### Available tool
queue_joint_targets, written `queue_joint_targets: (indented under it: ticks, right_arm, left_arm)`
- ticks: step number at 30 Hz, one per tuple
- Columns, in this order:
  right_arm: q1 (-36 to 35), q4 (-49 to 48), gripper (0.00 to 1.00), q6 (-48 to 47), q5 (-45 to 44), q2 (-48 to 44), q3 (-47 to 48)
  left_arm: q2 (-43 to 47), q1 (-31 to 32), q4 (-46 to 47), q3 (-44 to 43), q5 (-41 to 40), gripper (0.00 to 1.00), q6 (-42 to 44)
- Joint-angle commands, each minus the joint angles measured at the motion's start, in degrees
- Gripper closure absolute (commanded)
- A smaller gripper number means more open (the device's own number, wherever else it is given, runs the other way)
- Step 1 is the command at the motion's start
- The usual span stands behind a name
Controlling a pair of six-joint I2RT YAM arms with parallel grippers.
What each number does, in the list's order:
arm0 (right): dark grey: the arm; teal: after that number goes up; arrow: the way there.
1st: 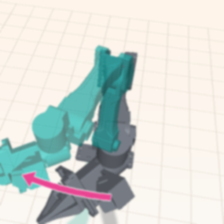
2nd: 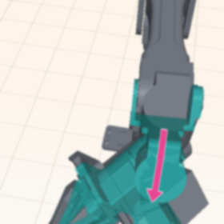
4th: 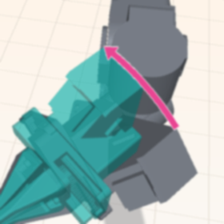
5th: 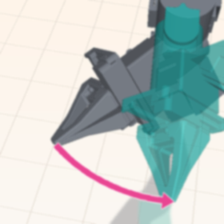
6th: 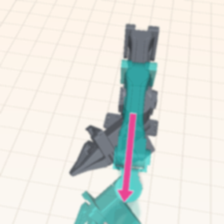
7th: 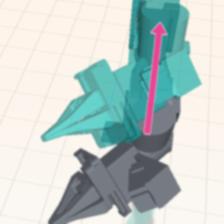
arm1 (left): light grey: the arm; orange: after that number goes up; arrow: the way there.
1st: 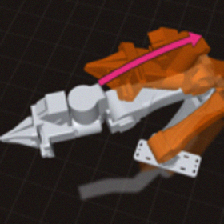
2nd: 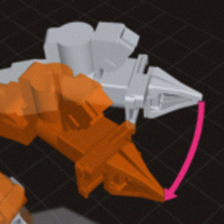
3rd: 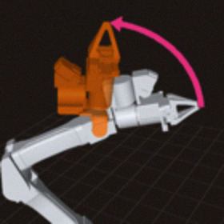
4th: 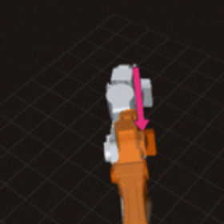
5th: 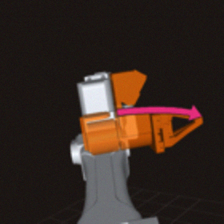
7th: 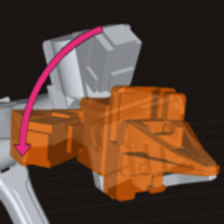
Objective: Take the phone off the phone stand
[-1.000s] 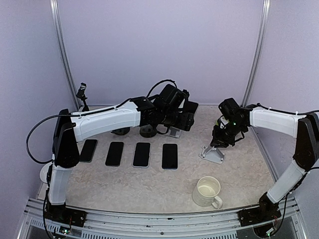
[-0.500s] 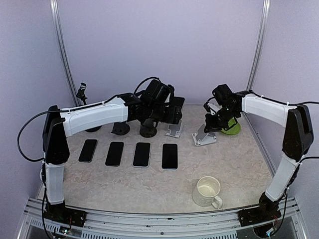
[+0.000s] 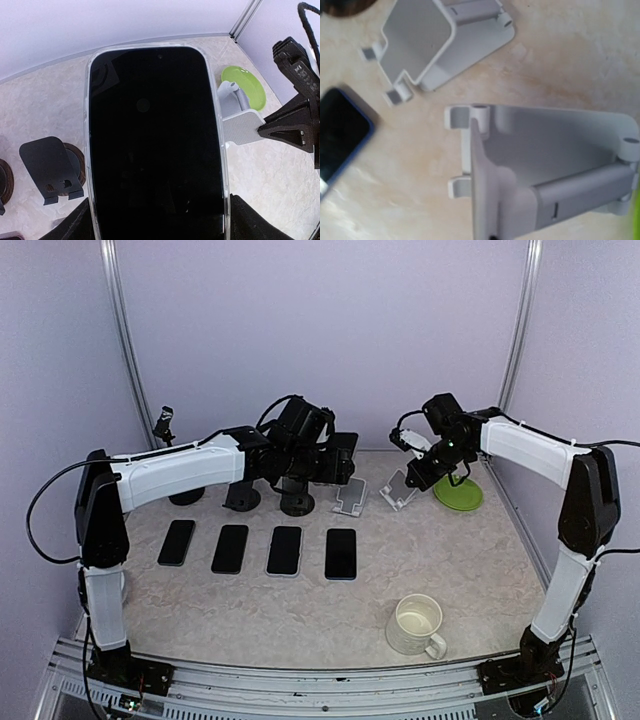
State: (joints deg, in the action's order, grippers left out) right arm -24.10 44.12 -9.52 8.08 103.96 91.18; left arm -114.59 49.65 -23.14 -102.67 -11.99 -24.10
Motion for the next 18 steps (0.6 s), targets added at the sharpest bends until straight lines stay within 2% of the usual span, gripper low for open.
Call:
queue_joint_targets:
  ticks: [1,12,18]
  right_arm:
    - [0.0,-2.1,1.00,-12.3,-3.5,0.5,-0.2]
    - [0.0,1.0,1.00,-25.5,-6.5,6.8,1.5]
    - [0.4,-2.4,1.00,-29.1,-11.6,8.0,-1.2]
  left_arm:
    - [3.4,-0.8,4.4,0.0,0.7,0.62,-0.6]
    - [3.6,-1.8,4.1,0.4,1.3,0.63,-1.0]
    - [4.3,-2.3,5.0,2.5,1.9,0.63,-1.7]
